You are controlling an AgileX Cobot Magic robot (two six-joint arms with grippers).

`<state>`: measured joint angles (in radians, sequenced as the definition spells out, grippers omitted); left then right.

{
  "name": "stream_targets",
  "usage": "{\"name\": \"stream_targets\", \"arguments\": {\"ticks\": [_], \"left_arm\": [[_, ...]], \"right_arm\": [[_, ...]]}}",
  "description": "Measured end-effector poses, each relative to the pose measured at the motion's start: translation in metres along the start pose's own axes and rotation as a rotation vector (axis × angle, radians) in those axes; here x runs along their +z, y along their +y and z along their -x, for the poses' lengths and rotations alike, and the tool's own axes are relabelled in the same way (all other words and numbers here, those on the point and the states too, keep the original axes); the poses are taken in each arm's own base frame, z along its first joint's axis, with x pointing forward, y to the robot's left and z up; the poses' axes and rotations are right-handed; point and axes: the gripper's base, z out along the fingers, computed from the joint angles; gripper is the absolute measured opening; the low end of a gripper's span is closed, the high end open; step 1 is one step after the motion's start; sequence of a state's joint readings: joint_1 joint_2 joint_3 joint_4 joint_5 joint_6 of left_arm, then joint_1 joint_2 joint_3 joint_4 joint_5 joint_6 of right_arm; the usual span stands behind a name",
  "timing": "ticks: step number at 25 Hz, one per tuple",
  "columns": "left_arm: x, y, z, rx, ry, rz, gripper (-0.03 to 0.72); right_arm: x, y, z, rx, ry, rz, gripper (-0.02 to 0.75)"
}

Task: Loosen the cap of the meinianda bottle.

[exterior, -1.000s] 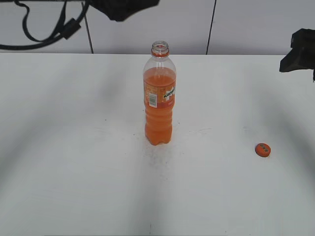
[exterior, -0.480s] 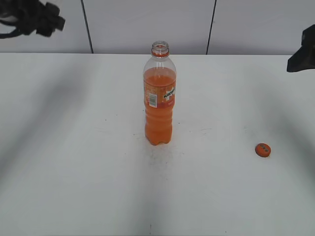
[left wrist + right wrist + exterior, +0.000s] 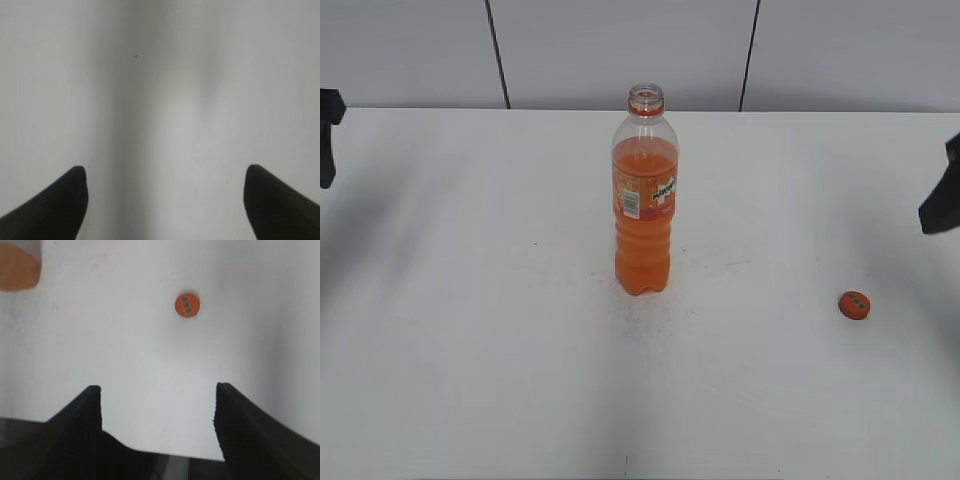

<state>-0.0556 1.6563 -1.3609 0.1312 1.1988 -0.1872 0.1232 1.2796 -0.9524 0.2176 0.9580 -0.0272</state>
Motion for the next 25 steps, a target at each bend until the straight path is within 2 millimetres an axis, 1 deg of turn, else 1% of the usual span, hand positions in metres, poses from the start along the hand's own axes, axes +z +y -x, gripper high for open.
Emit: {"name": "stream_targets", "arguments": {"ticks": [3, 6, 10, 12, 13, 17, 19, 20, 23, 25], "left_arm": [[0.004, 0.013, -0.006, -0.012, 0.032, -0.019, 0.575], [0.009, 0.016, -0.030, 0.003, 0.079, -0.022, 0.574], [0.003, 0.020, -0.079, 0.004, 0.100, -0.034, 0.570], [-0.003, 0.022, -0.107, -0.003, 0.071, -0.048, 0.560], [-0.009, 0.023, -0.119, -0.007, 0.037, -0.057, 0.557], [-0.020, 0.028, -0.172, -0.019, -0.087, -0.077, 0.550], [-0.028, 0.031, -0.199, -0.026, -0.189, -0.085, 0.547], [-0.035, 0.033, -0.214, -0.029, -0.270, -0.092, 0.545], [-0.041, 0.037, -0.246, -0.016, -0.419, -0.099, 0.542], [-0.045, 0.039, -0.265, -0.017, -0.517, -0.102, 0.541]], "right_arm": [[-0.001, 0.000, -0.011, -0.044, 0.125, 0.004, 0.524], [-0.003, -0.001, -0.020, -0.074, 0.228, -0.005, 0.524], [-0.008, -0.003, -0.029, -0.092, 0.236, -0.025, 0.524], [-0.012, -0.004, -0.041, -0.095, 0.228, -0.025, 0.524], [-0.016, -0.004, -0.048, -0.097, 0.217, -0.024, 0.524], [-0.023, -0.006, -0.081, -0.105, 0.162, -0.025, 0.524], [-0.025, -0.007, -0.095, -0.109, 0.100, -0.026, 0.524], [-0.027, -0.008, -0.103, -0.113, 0.062, -0.027, 0.524], [-0.034, -0.009, -0.126, -0.132, -0.080, -0.029, 0.524], [-0.036, -0.010, -0.138, -0.140, -0.145, -0.028, 0.524]]}}
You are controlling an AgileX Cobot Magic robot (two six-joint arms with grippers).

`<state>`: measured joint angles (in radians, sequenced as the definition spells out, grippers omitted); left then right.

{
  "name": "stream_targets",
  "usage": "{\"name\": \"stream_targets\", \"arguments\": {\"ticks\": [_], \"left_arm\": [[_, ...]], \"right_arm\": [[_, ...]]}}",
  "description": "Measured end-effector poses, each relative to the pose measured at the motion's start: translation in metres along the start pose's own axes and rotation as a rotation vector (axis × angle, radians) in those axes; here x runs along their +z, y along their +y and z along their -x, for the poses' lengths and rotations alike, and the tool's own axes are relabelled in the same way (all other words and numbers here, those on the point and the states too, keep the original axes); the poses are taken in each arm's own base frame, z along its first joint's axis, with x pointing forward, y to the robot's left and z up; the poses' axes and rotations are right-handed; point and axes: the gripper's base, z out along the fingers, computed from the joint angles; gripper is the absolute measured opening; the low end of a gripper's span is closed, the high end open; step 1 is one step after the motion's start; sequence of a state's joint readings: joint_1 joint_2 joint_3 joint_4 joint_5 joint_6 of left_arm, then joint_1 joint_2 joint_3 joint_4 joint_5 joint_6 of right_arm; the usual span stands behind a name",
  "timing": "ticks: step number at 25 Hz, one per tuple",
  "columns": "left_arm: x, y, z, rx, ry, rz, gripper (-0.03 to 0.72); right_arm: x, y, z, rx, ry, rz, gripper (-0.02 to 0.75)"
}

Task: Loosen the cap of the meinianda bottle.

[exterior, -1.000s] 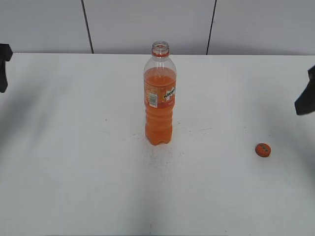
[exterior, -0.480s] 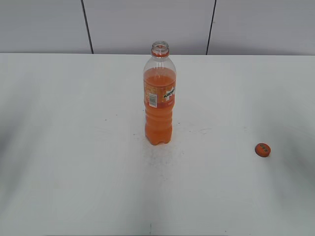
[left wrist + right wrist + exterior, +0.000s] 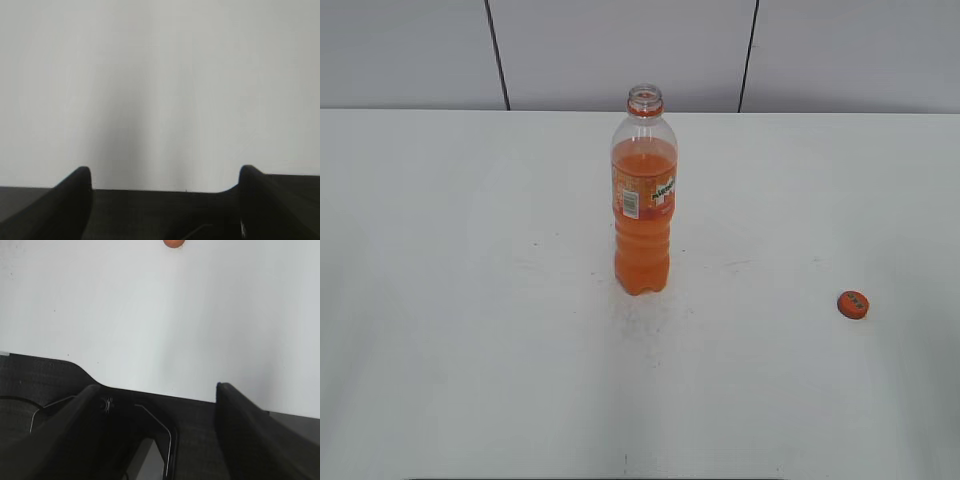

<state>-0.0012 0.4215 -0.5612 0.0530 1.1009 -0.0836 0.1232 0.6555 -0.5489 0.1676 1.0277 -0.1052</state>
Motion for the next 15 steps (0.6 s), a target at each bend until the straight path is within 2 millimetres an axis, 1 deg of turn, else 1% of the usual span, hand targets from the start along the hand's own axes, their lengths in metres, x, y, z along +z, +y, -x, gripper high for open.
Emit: {"name": "stream_targets", "arguments": {"ticks": [4, 8, 11, 15], "left_arm": [[-0.027, 0.003, -0.022, -0.004, -0.211, -0.012, 0.541], [-0.044, 0.004, -0.041, -0.009, -0.359, -0.024, 0.541], [-0.050, 0.004, -0.049, -0.014, -0.415, -0.042, 0.541], [-0.050, 0.000, -0.049, -0.006, -0.416, -0.082, 0.541]], "right_arm": [[-0.021, 0.003, -0.013, -0.032, -0.177, -0.008, 0.524], [-0.040, 0.006, -0.027, -0.065, -0.323, -0.015, 0.524], [-0.053, 0.008, -0.040, -0.084, -0.437, -0.019, 0.524], [-0.064, 0.010, -0.056, -0.102, -0.550, -0.024, 0.524]]}}
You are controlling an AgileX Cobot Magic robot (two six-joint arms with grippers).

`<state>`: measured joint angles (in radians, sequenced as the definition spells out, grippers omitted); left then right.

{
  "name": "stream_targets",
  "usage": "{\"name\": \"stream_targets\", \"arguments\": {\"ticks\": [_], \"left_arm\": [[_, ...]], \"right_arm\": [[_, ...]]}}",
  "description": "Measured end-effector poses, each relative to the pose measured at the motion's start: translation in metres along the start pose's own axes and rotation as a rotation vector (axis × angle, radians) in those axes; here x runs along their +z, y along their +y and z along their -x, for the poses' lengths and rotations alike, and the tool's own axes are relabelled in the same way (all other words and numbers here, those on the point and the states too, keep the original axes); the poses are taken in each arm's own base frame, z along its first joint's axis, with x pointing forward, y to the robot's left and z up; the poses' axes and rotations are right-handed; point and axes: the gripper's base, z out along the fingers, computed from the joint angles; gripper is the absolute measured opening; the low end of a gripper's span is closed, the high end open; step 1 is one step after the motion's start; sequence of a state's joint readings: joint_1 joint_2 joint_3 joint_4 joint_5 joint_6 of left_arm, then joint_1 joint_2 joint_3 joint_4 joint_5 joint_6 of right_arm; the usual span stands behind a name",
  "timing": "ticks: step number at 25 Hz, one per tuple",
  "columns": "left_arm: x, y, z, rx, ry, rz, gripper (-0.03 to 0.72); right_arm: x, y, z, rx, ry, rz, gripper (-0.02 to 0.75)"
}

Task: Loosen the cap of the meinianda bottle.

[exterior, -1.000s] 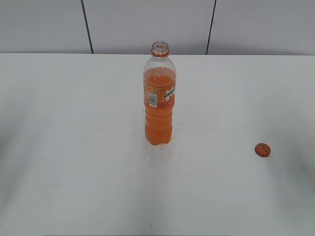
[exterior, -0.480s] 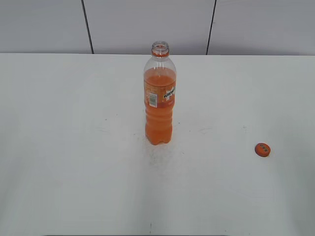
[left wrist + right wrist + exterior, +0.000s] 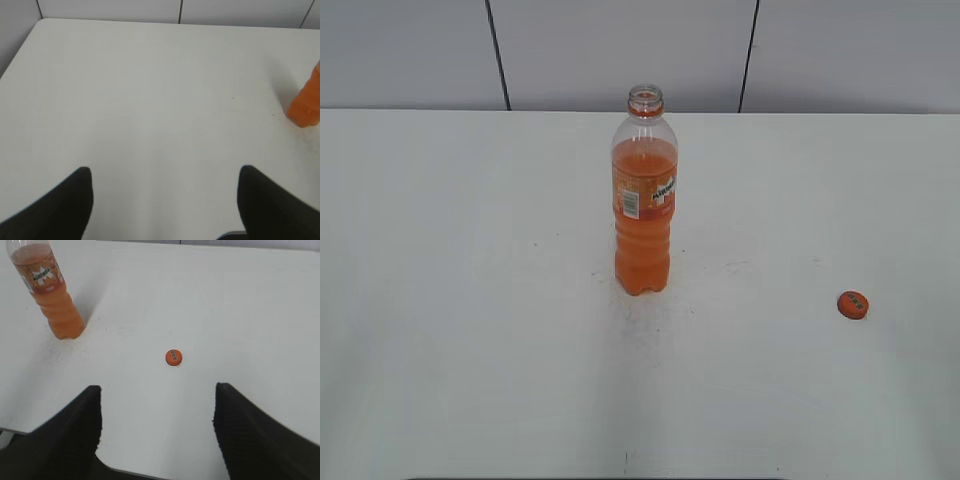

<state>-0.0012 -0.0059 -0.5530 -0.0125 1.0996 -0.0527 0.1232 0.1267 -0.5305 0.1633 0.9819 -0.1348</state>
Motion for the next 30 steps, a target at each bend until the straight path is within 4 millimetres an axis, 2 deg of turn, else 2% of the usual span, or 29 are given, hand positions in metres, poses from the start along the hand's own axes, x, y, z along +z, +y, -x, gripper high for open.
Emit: {"name": "stream_targets", "arguments": {"ticks": [5, 9, 30], "left_arm": [[0.004, -0.001, -0.001, 0.001, -0.003, -0.015, 0.541], [0.004, -0.001, -0.002, 0.004, -0.004, -0.015, 0.541], [0.004, -0.001, -0.001, 0.022, -0.007, -0.045, 0.541]], "right_arm": [[-0.010, 0.002, -0.012, -0.009, -0.003, 0.005, 0.524], [-0.008, 0.002, -0.021, -0.014, 0.036, 0.006, 0.524], [-0.013, -0.005, -0.026, -0.060, 0.016, -0.086, 0.524]]}}
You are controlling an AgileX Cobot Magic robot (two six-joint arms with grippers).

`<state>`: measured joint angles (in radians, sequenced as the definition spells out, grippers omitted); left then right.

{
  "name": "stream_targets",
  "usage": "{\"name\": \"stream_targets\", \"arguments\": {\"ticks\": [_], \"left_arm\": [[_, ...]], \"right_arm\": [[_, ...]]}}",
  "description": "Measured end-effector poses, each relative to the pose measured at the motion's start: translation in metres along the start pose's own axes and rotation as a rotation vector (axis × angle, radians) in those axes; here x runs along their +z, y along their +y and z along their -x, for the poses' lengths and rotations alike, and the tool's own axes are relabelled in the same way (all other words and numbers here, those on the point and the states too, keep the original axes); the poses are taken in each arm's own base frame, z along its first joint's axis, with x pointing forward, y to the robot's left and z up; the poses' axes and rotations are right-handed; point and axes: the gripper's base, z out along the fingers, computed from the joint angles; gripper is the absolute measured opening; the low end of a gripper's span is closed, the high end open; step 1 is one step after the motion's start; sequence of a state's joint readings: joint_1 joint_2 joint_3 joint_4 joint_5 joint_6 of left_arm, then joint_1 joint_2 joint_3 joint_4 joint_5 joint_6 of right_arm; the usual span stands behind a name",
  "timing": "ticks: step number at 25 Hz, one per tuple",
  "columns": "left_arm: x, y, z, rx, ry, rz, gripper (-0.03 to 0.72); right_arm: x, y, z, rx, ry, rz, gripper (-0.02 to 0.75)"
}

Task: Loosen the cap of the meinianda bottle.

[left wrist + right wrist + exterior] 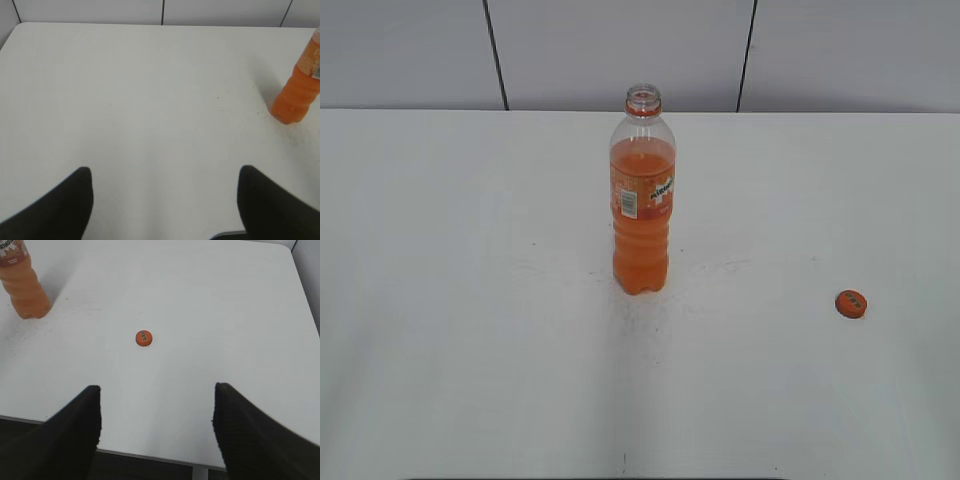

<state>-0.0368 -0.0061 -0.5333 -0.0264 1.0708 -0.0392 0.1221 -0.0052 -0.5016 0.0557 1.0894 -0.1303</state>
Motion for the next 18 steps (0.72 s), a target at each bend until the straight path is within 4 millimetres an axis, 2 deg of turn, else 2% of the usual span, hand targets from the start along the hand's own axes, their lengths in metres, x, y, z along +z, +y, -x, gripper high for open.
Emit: {"name": "stream_targets", "arguments": {"ticks": [18], "left_arm": [[0.0000, 0.0000, 0.0001, 0.000, -0.001, -0.001, 0.520]], "right_arm": [[0.0003, 0.0000, 0.0001, 0.033, 0.005, -0.063, 0.524]]}}
